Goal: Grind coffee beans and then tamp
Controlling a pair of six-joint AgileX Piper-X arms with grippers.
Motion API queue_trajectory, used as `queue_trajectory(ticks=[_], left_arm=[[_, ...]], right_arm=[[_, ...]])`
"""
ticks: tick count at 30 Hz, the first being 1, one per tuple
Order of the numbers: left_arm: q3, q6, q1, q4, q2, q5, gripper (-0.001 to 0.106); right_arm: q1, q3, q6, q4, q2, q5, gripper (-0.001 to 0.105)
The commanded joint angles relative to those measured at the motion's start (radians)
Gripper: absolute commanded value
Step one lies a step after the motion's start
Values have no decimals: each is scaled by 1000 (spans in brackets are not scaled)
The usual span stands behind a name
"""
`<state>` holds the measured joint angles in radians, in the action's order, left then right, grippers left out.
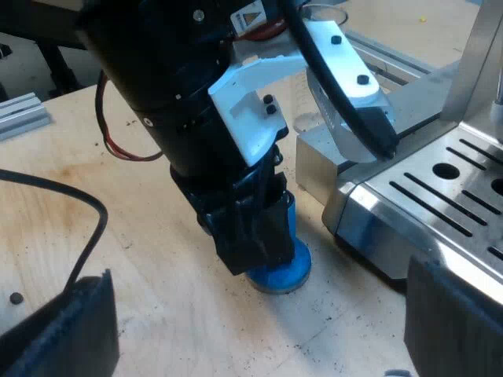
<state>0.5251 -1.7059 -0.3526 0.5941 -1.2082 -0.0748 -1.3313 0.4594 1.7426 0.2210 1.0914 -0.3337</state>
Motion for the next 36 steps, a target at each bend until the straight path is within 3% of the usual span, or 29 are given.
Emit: queue_trajectory(ticks=[1,11,15,24,28,33,34,36], left_arm=[[18,2,-5,27,10,-18,0],[26,5,-5,84,167,-8,0],[26,5,-5,132,298,-8,0],[28,5,-5,241,519,-40,0],[40,5,-7,267,552,-100,0],[57,5,-37,267,552,-108,0],[86,5,-90,267,550,-108,0],[104,5,-120,267,550,-108,0]], right_arm=[[1,2,3,19,-6,-5,75],[1,2,9,21,-6,-8,75],[1,2,9,12,-18,-8,75],[1,2,-17,-262,-156,-8,75],[1,2,-17,-369,-206,-8,75],[1,-23,-27,-381,-231,-27,75],[1,-52,-72,-378,-242,-32,75],[1,-77,-79,-372,-249,-34,75]])
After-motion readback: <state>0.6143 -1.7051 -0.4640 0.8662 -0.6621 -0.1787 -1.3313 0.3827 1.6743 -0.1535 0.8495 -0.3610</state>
